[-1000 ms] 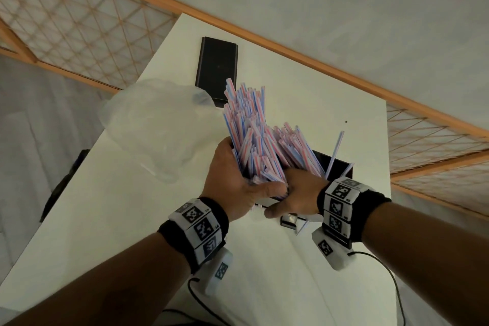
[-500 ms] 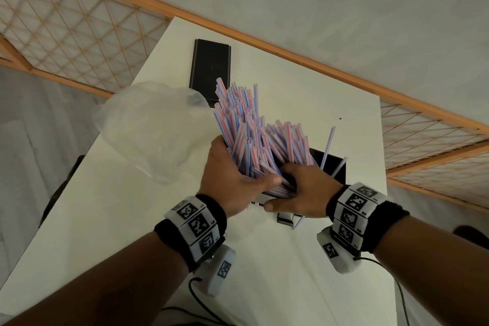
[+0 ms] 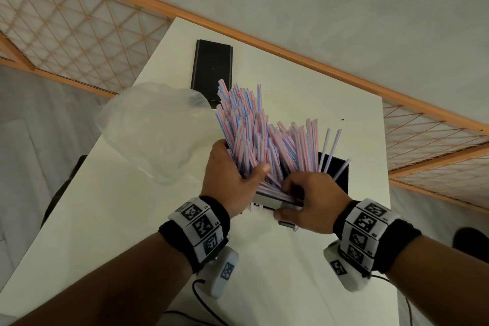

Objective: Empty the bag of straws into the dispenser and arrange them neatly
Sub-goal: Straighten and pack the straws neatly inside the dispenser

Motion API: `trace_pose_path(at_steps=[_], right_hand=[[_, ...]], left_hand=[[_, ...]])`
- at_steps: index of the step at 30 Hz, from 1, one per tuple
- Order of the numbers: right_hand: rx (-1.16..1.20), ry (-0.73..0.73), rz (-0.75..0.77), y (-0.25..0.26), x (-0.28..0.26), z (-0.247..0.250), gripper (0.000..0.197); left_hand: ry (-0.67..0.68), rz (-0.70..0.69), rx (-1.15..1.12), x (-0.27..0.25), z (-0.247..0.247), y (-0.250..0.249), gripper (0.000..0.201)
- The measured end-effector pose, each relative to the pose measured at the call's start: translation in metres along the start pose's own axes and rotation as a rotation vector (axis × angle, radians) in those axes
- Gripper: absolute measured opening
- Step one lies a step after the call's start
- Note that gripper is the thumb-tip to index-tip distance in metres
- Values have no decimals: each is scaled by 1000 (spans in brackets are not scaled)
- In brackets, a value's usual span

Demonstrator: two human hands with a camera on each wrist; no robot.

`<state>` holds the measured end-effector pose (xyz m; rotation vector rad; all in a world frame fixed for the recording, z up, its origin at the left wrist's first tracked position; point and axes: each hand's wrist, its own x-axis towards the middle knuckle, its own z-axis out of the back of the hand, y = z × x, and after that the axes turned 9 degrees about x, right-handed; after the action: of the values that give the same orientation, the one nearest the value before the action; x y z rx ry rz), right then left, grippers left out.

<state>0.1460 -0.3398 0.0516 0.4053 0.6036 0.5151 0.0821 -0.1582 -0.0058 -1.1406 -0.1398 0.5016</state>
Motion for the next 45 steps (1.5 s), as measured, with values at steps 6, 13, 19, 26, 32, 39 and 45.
trace_pose_path(at_steps=[6,13,19,26,32,39,45], right_hand=[[-129,185,-104,5,15,-7,41],[73,263,-155,13,35,-2,55],[41,335,-195,19,47,-9,88],[90,435,-234,20,53,-10,35],[62,366,-198,19,51,-10,49],[10,220,-46,16,35,2,41],[-184,-12,-21,2,8,7,63]], left_hand=[[36,28,-215,-3,4,-7,87],[59,-1,-314,-5,7,-5,67],[50,-2,-266,-4,5,-6,86],[86,25,-223,-1,0,3,114],[65,13,-211,4,-5,7,116],[98,12,-21,17,-13,28,96],[96,-1,-38,13,-11,25,89]])
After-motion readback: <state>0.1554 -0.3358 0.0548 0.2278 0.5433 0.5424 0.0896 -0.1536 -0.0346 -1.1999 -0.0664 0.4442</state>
